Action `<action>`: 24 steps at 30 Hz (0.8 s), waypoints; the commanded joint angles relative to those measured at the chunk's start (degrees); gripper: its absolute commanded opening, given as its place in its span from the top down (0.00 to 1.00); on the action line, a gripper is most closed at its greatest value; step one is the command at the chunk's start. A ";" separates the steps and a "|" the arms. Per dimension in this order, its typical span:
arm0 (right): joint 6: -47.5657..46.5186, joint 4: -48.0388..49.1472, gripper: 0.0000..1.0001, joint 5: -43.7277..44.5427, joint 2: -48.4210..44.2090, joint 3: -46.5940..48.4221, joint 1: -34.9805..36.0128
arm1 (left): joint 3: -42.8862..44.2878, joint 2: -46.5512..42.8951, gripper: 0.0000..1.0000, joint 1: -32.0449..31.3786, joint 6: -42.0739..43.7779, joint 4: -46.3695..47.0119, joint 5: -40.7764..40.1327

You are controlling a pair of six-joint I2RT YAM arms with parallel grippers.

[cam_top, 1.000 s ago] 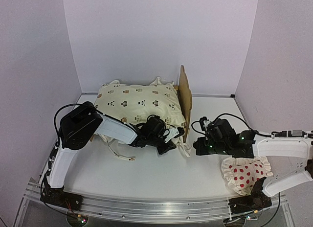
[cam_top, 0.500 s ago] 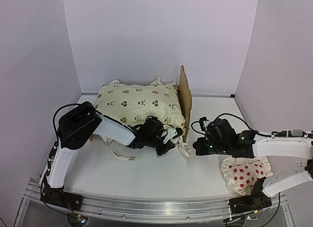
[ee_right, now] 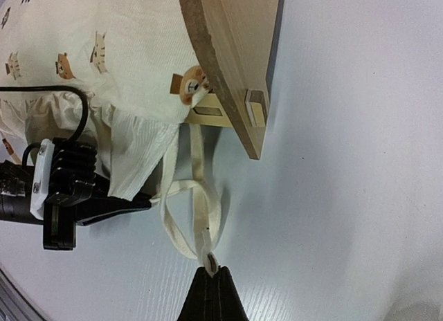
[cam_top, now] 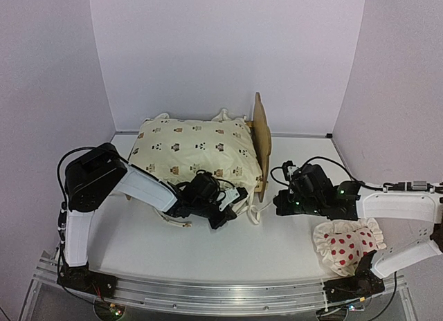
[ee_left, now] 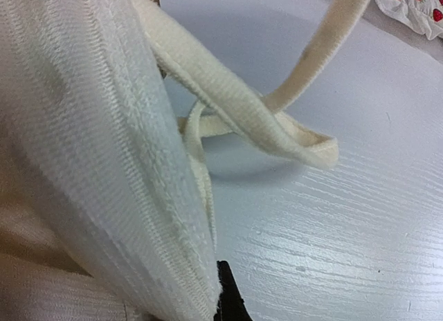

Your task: Set up the pet bed

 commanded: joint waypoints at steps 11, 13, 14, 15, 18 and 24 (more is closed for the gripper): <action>0.08 0.15 1.00 0.07 3.88 3.34 -1.91 | -8.82 -5.44 0.94 -0.75 -12.33 3.93 0.71; 0.18 0.19 1.00 -0.23 4.09 3.42 -1.92 | -8.64 -5.14 0.93 -0.93 -12.94 3.98 0.22; 0.16 0.26 1.00 -0.29 4.13 3.37 -1.87 | -8.66 -5.02 0.93 -1.00 -13.23 4.14 -0.14; 0.19 0.27 1.00 -0.34 4.13 3.35 -1.92 | -8.70 -4.97 0.91 -1.08 -13.52 4.19 -0.60; 0.18 0.42 1.00 -0.50 3.97 3.20 -1.94 | -8.72 -4.66 0.88 -1.16 -14.02 4.61 -1.42; 0.13 0.55 1.00 -0.41 3.82 3.02 -1.93 | -7.85 -4.24 1.00 -1.53 -14.36 3.89 -2.62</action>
